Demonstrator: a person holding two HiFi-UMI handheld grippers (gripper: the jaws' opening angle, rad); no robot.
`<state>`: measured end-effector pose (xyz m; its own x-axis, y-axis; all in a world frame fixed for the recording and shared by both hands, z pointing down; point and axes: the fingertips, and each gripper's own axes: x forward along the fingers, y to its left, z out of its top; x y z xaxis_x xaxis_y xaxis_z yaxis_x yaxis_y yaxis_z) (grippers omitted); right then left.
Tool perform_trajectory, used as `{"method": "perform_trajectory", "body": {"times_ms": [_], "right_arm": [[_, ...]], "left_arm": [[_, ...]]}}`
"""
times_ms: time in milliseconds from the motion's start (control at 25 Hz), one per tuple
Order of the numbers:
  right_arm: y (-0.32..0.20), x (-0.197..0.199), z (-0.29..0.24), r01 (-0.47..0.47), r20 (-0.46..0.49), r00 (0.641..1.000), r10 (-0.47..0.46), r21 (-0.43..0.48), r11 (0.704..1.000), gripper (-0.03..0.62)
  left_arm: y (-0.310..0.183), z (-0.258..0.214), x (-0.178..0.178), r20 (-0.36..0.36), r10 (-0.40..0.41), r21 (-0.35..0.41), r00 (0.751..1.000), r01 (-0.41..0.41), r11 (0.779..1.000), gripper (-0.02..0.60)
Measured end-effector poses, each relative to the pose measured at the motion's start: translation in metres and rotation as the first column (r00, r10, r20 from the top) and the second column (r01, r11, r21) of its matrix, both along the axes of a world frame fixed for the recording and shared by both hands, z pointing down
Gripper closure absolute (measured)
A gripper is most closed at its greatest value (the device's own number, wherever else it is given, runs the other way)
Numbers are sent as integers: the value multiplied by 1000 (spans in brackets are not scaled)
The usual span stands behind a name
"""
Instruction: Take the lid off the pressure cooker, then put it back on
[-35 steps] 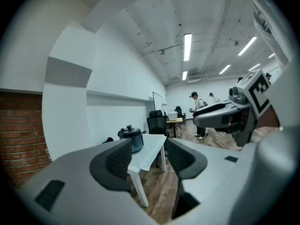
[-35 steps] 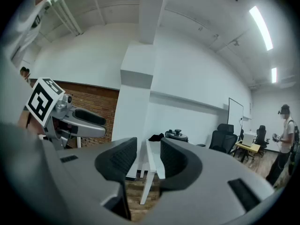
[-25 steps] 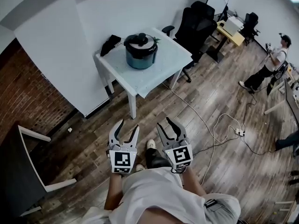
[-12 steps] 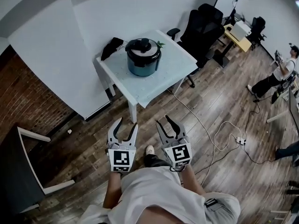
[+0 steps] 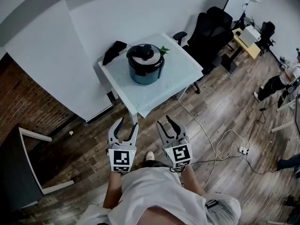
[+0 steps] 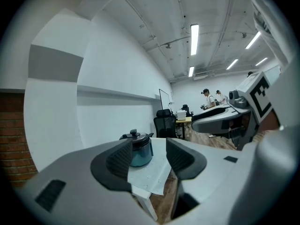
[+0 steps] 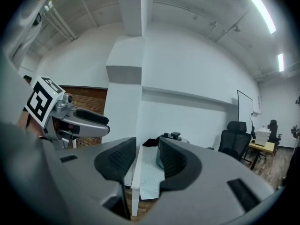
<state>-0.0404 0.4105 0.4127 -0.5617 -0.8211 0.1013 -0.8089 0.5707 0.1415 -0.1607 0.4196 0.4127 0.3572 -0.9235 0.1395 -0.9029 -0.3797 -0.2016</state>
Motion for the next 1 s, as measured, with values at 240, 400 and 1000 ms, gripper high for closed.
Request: {"method": "perform_trajectory", "body": {"times_ms": [240,400,1000], "right_arm": [[-37,14,0,20,7,1000,-20,-6,1000,435],[-59,20,0,42,17,999,-42,-4,999,436],[-121,30,8,48,36,998,-48,-12,999,437]], "left_arm": [[-33,-1,13,8,-25,-1,1000,25,1000,364],[-53,-1,20,15,-46,-2,999,46,999,364],[-102,6,34,24,-61,-10,998,62,998,365]]}}
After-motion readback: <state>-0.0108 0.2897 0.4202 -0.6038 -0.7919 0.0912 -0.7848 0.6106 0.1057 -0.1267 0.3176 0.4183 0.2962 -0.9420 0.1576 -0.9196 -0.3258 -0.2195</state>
